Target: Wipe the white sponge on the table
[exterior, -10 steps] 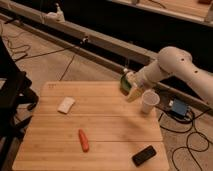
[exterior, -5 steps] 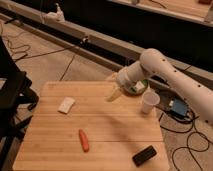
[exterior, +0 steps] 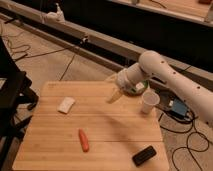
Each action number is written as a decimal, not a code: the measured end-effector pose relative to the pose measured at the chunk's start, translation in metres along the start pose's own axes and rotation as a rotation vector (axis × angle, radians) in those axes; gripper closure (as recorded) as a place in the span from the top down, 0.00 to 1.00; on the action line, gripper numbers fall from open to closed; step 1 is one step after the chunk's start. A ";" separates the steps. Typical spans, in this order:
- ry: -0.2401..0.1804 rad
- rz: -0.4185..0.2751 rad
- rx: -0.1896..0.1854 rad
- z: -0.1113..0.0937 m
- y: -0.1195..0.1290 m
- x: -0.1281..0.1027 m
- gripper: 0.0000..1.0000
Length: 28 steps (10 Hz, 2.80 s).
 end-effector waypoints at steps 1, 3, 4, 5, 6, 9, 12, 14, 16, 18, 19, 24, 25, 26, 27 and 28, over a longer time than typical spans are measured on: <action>-0.008 0.015 0.023 0.000 -0.008 0.002 0.75; -0.042 0.037 0.036 0.024 -0.024 -0.001 0.75; -0.055 0.032 0.020 0.045 -0.026 -0.007 0.75; -0.063 0.027 0.008 0.067 -0.028 -0.010 0.75; -0.064 0.023 -0.002 0.088 -0.029 -0.011 0.75; -0.051 0.013 -0.023 0.154 -0.038 -0.011 0.75; -0.057 0.000 -0.029 0.206 -0.052 -0.020 0.75; -0.074 -0.014 -0.051 0.243 -0.053 -0.034 0.75; -0.089 -0.010 -0.069 0.257 -0.050 -0.041 0.75; -0.088 -0.009 -0.068 0.256 -0.050 -0.040 0.75; -0.089 -0.011 -0.070 0.257 -0.049 -0.041 0.75; -0.092 -0.032 -0.087 0.270 -0.048 -0.044 0.75; -0.105 -0.042 -0.102 0.279 -0.045 -0.050 0.75; -0.133 -0.046 -0.120 0.289 -0.042 -0.055 0.75; -0.159 -0.051 -0.139 0.299 -0.039 -0.060 0.75; -0.174 -0.055 -0.151 0.305 -0.037 -0.062 0.75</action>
